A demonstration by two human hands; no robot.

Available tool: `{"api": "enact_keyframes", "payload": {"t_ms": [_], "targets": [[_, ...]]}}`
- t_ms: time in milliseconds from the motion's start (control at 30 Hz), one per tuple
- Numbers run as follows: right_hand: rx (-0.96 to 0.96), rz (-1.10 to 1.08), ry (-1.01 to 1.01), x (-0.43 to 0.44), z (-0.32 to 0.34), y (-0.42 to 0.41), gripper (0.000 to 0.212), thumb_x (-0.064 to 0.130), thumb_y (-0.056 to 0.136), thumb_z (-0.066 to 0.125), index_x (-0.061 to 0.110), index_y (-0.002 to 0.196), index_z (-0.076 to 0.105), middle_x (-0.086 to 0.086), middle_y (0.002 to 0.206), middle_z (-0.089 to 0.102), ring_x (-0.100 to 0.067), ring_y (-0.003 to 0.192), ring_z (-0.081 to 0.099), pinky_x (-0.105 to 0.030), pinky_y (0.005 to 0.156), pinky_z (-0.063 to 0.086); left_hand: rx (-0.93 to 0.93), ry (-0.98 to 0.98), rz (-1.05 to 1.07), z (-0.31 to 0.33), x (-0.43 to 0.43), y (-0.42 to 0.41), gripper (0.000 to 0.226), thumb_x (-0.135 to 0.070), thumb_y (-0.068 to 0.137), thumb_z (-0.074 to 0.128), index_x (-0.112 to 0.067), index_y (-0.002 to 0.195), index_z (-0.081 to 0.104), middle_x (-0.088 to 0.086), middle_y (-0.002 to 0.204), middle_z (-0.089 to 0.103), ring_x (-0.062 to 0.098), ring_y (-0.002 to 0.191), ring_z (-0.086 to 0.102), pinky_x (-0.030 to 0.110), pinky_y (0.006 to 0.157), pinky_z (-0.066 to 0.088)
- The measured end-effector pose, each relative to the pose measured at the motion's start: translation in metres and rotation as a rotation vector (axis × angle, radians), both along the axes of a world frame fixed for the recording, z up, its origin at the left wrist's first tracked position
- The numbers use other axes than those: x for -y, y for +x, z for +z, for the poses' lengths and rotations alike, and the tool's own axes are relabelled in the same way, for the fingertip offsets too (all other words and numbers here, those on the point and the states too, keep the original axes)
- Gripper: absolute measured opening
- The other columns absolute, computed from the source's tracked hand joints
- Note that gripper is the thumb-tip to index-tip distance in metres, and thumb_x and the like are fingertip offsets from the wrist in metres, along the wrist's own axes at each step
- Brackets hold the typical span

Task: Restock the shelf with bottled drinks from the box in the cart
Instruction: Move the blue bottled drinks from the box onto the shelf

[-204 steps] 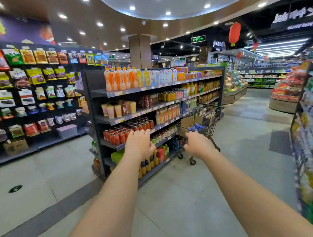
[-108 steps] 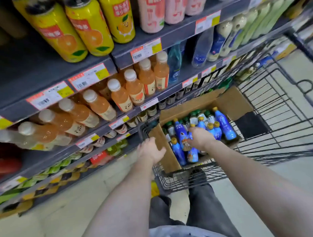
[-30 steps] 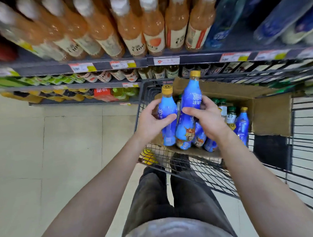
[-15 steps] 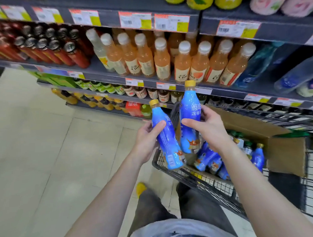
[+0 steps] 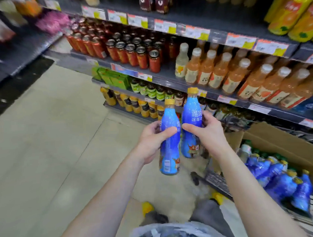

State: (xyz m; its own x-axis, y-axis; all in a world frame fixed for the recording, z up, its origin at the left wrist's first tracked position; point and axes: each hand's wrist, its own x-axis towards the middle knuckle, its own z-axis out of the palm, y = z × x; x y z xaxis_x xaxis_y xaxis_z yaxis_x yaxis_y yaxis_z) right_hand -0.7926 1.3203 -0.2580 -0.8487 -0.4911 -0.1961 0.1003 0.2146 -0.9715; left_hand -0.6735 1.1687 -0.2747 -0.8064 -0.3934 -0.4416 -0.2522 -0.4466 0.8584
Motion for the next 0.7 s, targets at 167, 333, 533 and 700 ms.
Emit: {"api": "enact_keyframes", "payload": {"t_ms": [167,333,533,700], "targets": [[-0.047,0.091,0.001,0.072,0.023,0.035,0.052,0.01,0.072,0.09,0.019,0.119,0.069,0.002,0.103,0.078,-0.02,0.097,0.075,-0.038,0.088,0.061,-0.071,-0.173,0.1,0.033,0.076,0.042,0.049,-0.022,0.074,0.086,-0.008,0.118,0.067,0.007,0.102,0.077,0.02,0.092,0.071,0.034,0.075,0.058],[-0.104,0.133,-0.017,0.122,0.048,0.043,0.052,0.014,0.071,0.091,0.029,0.115,0.068,0.006,0.102,0.078,-0.015,0.094,0.074,-0.041,0.089,0.061,-0.156,-0.324,0.131,0.056,0.133,0.048,0.046,-0.018,0.077,0.086,-0.01,0.119,0.068,0.006,0.107,0.078,0.018,0.096,0.072,0.038,0.086,0.059],[-0.155,0.094,-0.05,0.171,0.065,0.021,0.052,0.02,0.072,0.09,0.028,0.119,0.067,0.009,0.102,0.077,-0.011,0.092,0.073,-0.038,0.086,0.061,-0.186,-0.41,0.158,0.074,0.181,0.02,0.067,-0.036,0.063,0.092,-0.016,0.122,0.068,0.003,0.11,0.078,0.018,0.098,0.073,0.042,0.09,0.06],[-0.19,0.069,-0.073,0.212,0.071,-0.022,0.052,0.024,0.072,0.089,0.036,0.116,0.066,0.013,0.103,0.076,-0.009,0.094,0.073,-0.038,0.088,0.061,-0.188,-0.45,0.146,0.083,0.227,-0.018,0.053,-0.02,0.073,0.093,-0.019,0.12,0.068,0.0,0.111,0.077,0.017,0.099,0.073,0.043,0.091,0.059]]}}
